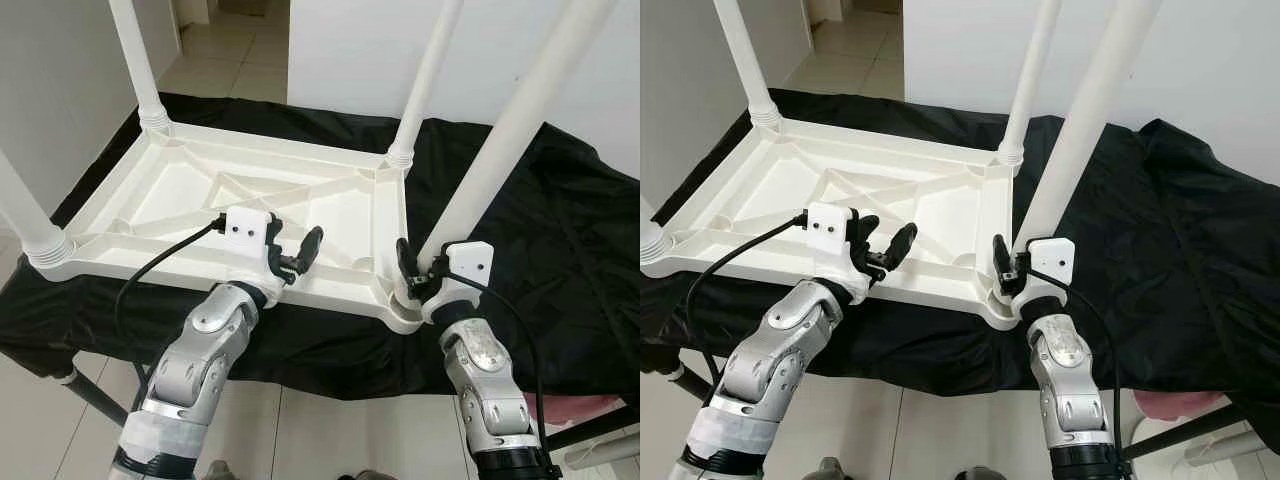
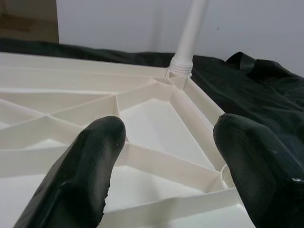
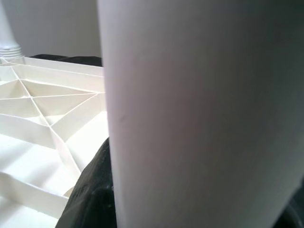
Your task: Building children table
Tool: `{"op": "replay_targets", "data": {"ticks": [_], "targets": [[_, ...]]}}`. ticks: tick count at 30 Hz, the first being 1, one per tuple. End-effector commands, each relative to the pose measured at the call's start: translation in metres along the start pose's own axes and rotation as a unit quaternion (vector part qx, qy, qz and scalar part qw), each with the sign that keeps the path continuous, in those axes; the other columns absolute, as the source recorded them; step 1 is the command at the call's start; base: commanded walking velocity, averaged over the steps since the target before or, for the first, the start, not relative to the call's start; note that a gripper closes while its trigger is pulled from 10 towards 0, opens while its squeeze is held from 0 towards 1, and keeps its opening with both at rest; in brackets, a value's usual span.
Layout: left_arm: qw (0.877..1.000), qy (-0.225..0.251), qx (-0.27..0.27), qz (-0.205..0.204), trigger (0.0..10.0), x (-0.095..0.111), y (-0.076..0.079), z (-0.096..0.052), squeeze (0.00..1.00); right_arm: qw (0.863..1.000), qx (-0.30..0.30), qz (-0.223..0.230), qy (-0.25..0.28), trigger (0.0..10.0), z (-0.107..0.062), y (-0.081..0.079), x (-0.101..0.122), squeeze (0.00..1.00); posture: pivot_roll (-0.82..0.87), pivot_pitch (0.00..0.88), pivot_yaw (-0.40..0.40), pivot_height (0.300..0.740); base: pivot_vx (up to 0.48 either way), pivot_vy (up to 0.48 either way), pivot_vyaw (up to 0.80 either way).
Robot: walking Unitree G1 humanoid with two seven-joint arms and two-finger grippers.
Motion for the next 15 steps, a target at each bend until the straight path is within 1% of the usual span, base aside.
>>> {"op": "replay_targets", "data": {"ticks": [1, 7, 8, 9, 11, 15], "targets": [[0.995, 0.020, -0.099, 0.016, 10.0, -0.002, 0.018, -0.004, 0.00, 1.000, 0.007, -0.004, -0.005, 10.0, -0.003, 0.001, -0.004, 0.00, -0.01, 0.000, -0.062, 0.740, 0.000, 0.000, 0.00], [0.993, 0.012, -0.113, 0.028, 10.0, -0.008, 0.022, -0.009, 0.00, 1.000, 0.018, -0.014, -0.018, 10.0, -0.004, 0.001, -0.013, 0.00, -0.01, 0.000, -0.064, 0.740, 0.000, 0.000, 0.00], [0.991, 0.006, -0.123, 0.047, 10.0, -0.011, 0.023, -0.012, 0.00, 0.999, 0.025, -0.019, -0.019, 10.0, -0.005, -0.001, -0.015, 0.00, 0.00, 0.000, -0.066, 0.740, 0.000, 0.000, 0.00], [0.991, 0.006, -0.123, 0.047, 10.0, -0.011, 0.023, -0.012, 0.00, 0.999, 0.025, -0.019, -0.019, 10.0, -0.005, -0.001, -0.015, 0.00, 0.00, 0.000, -0.066, 0.740, 0.000, 0.000, 0.00], [0.987, -0.004, -0.141, 0.070, 10.0, -0.017, 0.024, -0.018, 0.00, 0.999, 0.038, -0.033, -0.022, 10.0, -0.008, -0.003, -0.018, 0.00, 0.00, 0.000, -0.068, 0.740, 0.000, 0.000, 0.00], [0.985, -0.009, -0.154, 0.082, 10.0, -0.020, 0.023, -0.023, 0.00, 0.998, 0.050, -0.040, -0.025, 10.0, -0.011, -0.004, -0.020, 0.00, 0.00, 0.000, -0.064, 0.740, 0.000, 0.000, 0.00]]}}
Point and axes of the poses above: a point about 5 cm out from each wrist's last joint towards the gripper, its own z axis pointing out of the wrist towards the gripper, its own x axis along the axis of the wrist's last joint, y = z × x, the point moved 3 cm from there along z, pointing out of the wrist towards the gripper, and after that the axes turned 14 degrees about z, right-handed, at the moved point
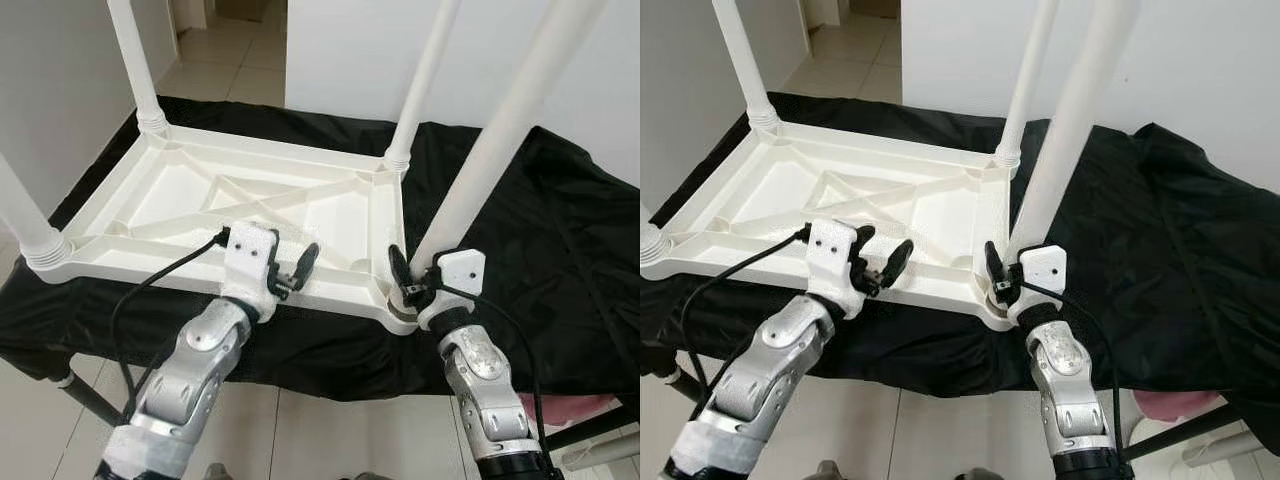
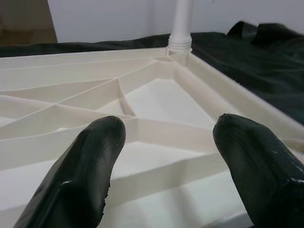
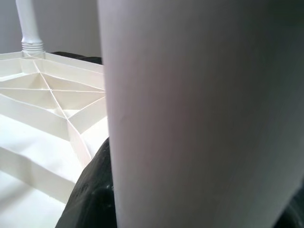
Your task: Building children table
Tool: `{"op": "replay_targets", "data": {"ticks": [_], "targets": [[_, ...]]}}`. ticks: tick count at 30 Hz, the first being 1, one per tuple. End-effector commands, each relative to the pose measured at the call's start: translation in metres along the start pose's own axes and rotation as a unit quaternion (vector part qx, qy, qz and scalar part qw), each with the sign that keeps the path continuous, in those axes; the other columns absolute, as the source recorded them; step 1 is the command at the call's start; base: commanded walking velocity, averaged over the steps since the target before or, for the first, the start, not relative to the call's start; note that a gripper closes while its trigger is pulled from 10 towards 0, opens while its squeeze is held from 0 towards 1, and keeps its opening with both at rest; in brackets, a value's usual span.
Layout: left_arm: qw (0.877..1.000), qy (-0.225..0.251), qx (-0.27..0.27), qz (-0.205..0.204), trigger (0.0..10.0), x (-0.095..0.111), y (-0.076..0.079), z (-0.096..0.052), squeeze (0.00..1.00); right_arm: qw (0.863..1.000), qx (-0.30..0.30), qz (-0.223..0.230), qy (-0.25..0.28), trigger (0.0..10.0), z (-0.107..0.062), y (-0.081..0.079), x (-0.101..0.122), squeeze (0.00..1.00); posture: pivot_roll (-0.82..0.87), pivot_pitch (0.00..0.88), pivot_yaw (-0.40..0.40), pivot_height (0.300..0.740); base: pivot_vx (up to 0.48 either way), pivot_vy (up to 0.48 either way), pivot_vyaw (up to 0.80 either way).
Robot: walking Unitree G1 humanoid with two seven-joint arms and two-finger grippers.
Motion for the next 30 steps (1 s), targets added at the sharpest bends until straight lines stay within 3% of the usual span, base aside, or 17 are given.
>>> {"op": "replay_targets", "data": {"ticks": [1, 11, 20, 28, 30], "targets": [[0.991, 0.033, -0.132, 0.008, 10.0, 0.005, 0.024, -0.004, 0.00, 1.000, 0.003, -0.004, -0.028, 10.0, -0.005, 0.001, -0.013, 0.00, 0.00, 0.000, -0.064, 0.740, 0.000, 0.000, 0.00], [0.983, 0.042, -0.180, 0.020, 10.0, 0.007, 0.034, -0.013, 0.00, 0.998, 0.036, -0.024, -0.036, 10.0, -0.012, 0.003, -0.021, 0.00, 0.00, 0.000, -0.056, 0.740, 0.000, 0.000, 0.00], [0.982, 0.043, -0.181, 0.027, 10.0, 0.008, 0.035, -0.013, 0.00, 0.997, 0.059, -0.033, -0.044, 10.0, -0.011, 0.005, -0.025, 0.00, 0.01, 0.000, -0.055, 0.740, 0.000, 0.000, 0.00], [0.983, 0.049, -0.175, 0.037, 10.0, 0.015, 0.032, -0.007, 0.00, 0.986, 0.141, -0.066, -0.065, 10.0, -0.007, -0.007, -0.030, 0.00, 0.01, 0.004, -0.051, 0.740, 0.000, 0.000, 0.00], [0.983, 0.051, -0.174, 0.038, 10.0, 0.016, 0.032, -0.007, 0.00, 0.988, 0.132, -0.048, -0.068, 10.0, -0.007, -0.005, -0.032, 0.00, 0.01, 0.005, -0.053, 0.740, 0.000, 0.000, 0.00]]}}
Point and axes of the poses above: a point about 5 cm out from each wrist's last joint towards the gripper, its own z axis pointing out of the wrist towards the gripper, its own x axis along the axis of the wrist's last joint, y = z × x, the point moved 3 cm from there along z, pointing out of the wrist towards the gripper, and after that the axes turned 14 degrees about z, right-handed, at the moved point
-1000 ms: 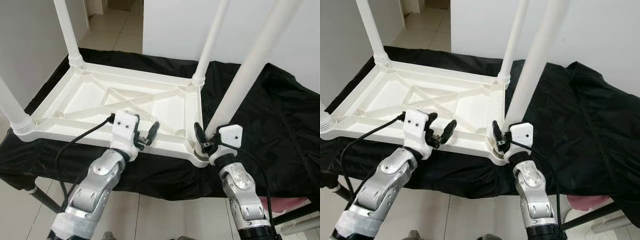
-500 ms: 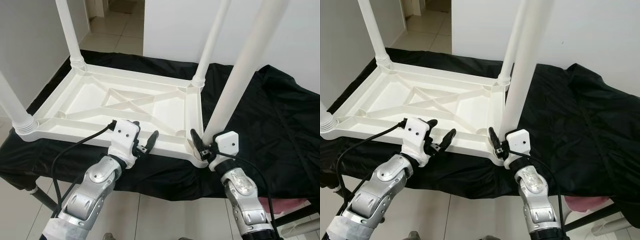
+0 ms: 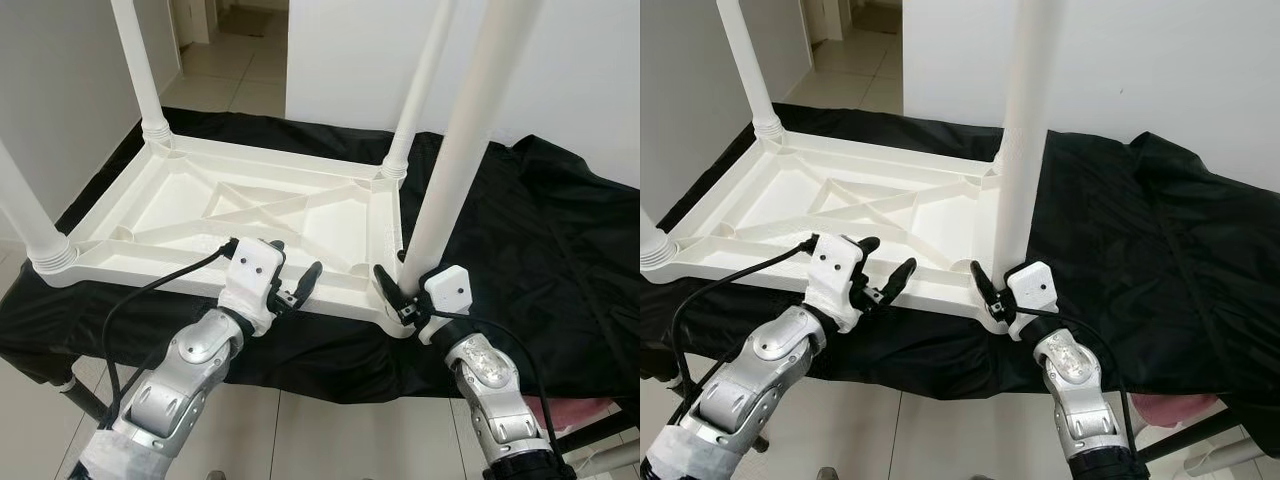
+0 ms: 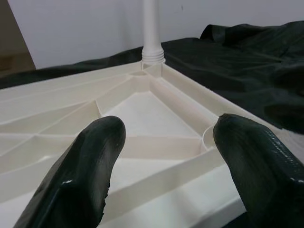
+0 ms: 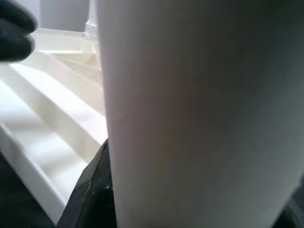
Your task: Building children table
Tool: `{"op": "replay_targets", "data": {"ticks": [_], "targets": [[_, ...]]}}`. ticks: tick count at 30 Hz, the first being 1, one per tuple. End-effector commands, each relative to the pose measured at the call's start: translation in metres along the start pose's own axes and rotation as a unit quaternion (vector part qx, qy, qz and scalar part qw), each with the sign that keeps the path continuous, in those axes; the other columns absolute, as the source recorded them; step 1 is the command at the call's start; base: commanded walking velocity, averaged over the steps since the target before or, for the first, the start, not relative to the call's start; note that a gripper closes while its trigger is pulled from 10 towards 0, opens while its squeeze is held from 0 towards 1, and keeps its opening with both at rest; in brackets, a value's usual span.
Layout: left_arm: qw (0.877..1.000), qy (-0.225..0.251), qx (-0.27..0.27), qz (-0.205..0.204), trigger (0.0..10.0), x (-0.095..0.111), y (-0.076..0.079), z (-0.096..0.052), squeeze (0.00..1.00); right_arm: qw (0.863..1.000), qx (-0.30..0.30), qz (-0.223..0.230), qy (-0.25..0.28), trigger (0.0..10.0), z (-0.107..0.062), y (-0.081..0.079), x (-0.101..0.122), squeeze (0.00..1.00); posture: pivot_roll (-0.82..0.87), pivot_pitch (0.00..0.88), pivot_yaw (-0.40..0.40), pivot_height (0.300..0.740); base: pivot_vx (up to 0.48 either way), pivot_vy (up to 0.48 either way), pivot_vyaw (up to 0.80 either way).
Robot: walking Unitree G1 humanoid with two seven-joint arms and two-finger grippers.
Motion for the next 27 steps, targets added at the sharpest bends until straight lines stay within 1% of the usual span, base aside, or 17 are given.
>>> {"op": "replay_targets", "data": {"ticks": [1, 2, 3, 5, 6, 8, 17, 21, 22, 27], "targets": [[0.992, 0.036, -0.125, 0.002, 10.0, 0.007, 0.021, -0.002, 0.00, 0.999, 0.005, 0.019, -0.032, 10.0, -0.002, -0.003, -0.015, 0.00, 0.01, 0.005, -0.053, 0.740, 0.000, 0.000, 0.00], [0.992, 0.036, -0.124, 0.002, 10.0, 0.008, 0.021, -0.002, 0.00, 0.999, -0.002, 0.034, -0.032, 10.0, -0.003, -0.001, -0.016, 0.00, 0.01, 0.005, -0.053, 0.740, 0.000, 0.000, 0.00], [0.992, 0.038, -0.123, 0.005, 10.0, 0.009, 0.021, -0.001, 0.00, 0.997, -0.019, 0.068, -0.036, 10.0, -0.002, 0.002, -0.019, 0.00, 0.02, 0.002, -0.055, 0.740, 0.000, 0.000, 0.00], [0.992, 0.039, -0.120, 0.007, 10.0, 0.010, 0.020, 0.000, 0.00, 0.993, -0.042, 0.109, -0.037, 10.0, 0.000, 0.007, -0.020, 0.00, 0.02, 0.002, -0.055, 0.740, 0.000, 0.000, 0.00], [0.992, 0.039, -0.120, 0.007, 10.0, 0.010, 0.020, 0.000, 0.00, 0.993, -0.042, 0.109, -0.037, 10.0, 0.000, 0.007, -0.020, 0.00, 0.02, 0.002, -0.055, 0.740, 0.000, 0.000, 0.00], [0.992, 0.041, -0.117, 0.009, 10.0, 0.011, 0.018, 0.001, 0.00, 0.989, -0.055, 0.132, -0.034, 10.0, 0.003, 0.011, -0.019, 0.00, 0.02, 0.000, -0.059, 0.740, 0.000, 0.000, 0.00], [0.993, 0.044, -0.113, 0.013, 10.0, 0.013, 0.015, 0.004, 0.00, 0.986, -0.067, 0.145, -0.042, 10.0, 0.006, 0.018, -0.024, 0.00, 0.02, 0.000, -0.060, 0.740, 0.000, 0.000, 0.00], [0.993, 0.044, -0.112, 0.013, 10.0, 0.013, 0.015, 0.003, 0.00, 0.983, -0.080, 0.163, -0.039, 10.0, 0.005, 0.021, -0.024, 0.00, 0.03, 0.000, -0.067, 0.740, 0.000, 0.000, 0.00], [0.993, 0.045, -0.112, 0.013, 10.0, 0.013, 0.016, 0.003, 0.00, 0.980, -0.086, 0.174, -0.042, 10.0, 0.004, 0.022, -0.025, 0.00, 0.03, 0.000, -0.069, 0.740, 0.000, 0.000, 0.00], [0.993, 0.044, -0.111, 0.013, 10.0, 0.013, 0.015, 0.003, 0.00, 0.976, -0.095, 0.188, -0.046, 10.0, 0.004, 0.022, -0.027, 0.00, 0.03, 0.000, -0.069, 0.740, 0.000, 0.000, 0.00]]}}
Point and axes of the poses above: a point about 5 cm out from each wrist's last joint towards the gripper, its own z axis pointing out of the wrist towards the gripper, its own x axis along the axis of the wrist's last joint, y = z × x, the point moved 3 cm from there along z, pointing out of the wrist towards the gripper, and after that the axes turned 14 degrees about z, right-handed, at the moved point
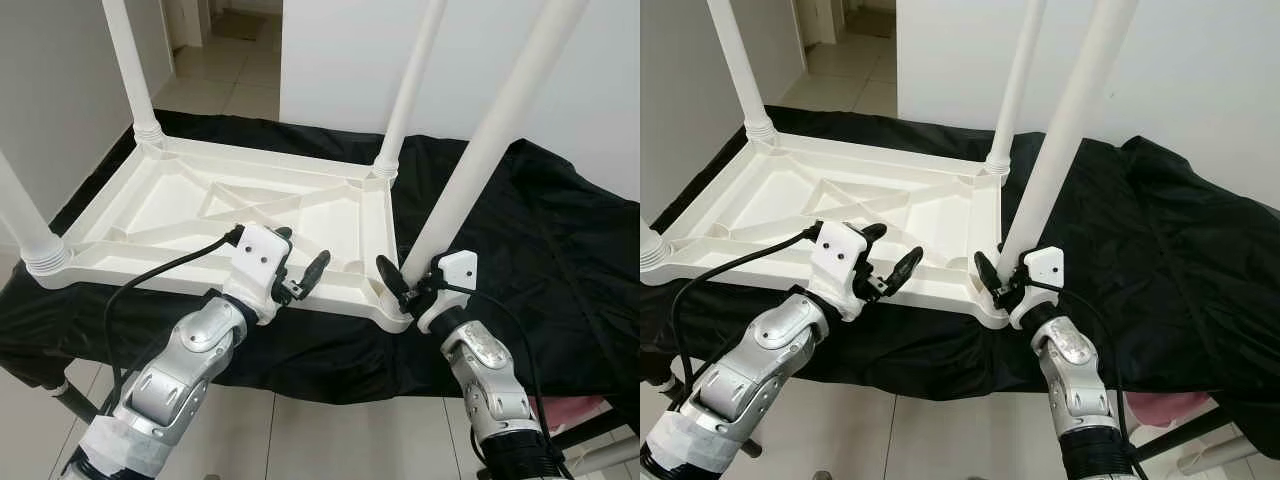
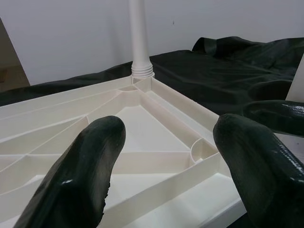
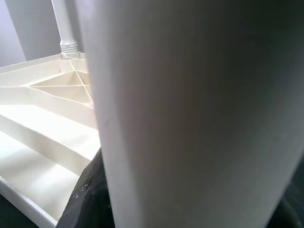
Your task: Building children table
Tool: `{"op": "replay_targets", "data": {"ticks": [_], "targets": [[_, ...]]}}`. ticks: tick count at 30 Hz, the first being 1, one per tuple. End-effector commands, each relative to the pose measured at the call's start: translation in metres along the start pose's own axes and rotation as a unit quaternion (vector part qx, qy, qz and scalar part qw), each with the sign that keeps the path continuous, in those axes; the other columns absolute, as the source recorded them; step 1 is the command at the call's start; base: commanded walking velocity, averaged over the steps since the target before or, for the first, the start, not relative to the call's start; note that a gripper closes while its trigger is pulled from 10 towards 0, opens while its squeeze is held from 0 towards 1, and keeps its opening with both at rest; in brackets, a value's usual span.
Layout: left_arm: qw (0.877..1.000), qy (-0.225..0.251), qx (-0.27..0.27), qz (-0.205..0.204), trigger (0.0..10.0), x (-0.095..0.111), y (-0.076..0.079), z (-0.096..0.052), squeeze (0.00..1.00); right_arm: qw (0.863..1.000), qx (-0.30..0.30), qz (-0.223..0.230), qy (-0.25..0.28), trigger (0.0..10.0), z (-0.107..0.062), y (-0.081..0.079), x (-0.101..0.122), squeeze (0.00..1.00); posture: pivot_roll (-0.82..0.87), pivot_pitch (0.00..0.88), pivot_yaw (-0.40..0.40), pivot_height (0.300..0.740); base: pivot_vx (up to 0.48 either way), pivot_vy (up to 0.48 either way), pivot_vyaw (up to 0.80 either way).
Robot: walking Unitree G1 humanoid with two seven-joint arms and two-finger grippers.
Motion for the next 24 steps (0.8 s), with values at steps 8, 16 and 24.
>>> {"op": "replay_targets", "data": {"ticks": [8, 16, 24], "targets": [[0.994, 0.029, -0.101, 0.002, 10.0, 0.005, 0.017, -0.001, 0.00, 0.998, -0.038, 0.035, -0.031, 10.0, -0.005, 0.009, -0.018, 0.00, 0.03, 0.000, -0.075, 0.740, 0.000, 0.000, 0.00], [0.985, 0.032, -0.166, -0.022, 10.0, 0.005, 0.040, -0.009, 0.00, 0.996, -0.081, 0.046, 0.006, 10.0, -0.001, -0.001, -0.009, 0.00, 0.03, 0.001, -0.085, 0.740, 0.000, 0.000, 0.00], [0.982, 0.028, -0.185, -0.022, 10.0, 0.003, 0.047, -0.011, 0.00, 0.993, -0.105, 0.050, 0.021, 10.0, 0.000, -0.003, -0.007, 0.00, 0.03, 0.001, -0.085, 0.740, 0.000, 0.000, 0.00]]}}
Point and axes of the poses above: a point about 5 cm out from each wrist's last joint towards the gripper, its own z axis pointing out of the wrist towards the gripper, its own x axis along the axis of the wrist's last joint, y = z × x, the point moved 3 cm from there along z, pointing out of the wrist towards the gripper, and after that the axes turned 14 degrees about z, right-handed, at the moved point
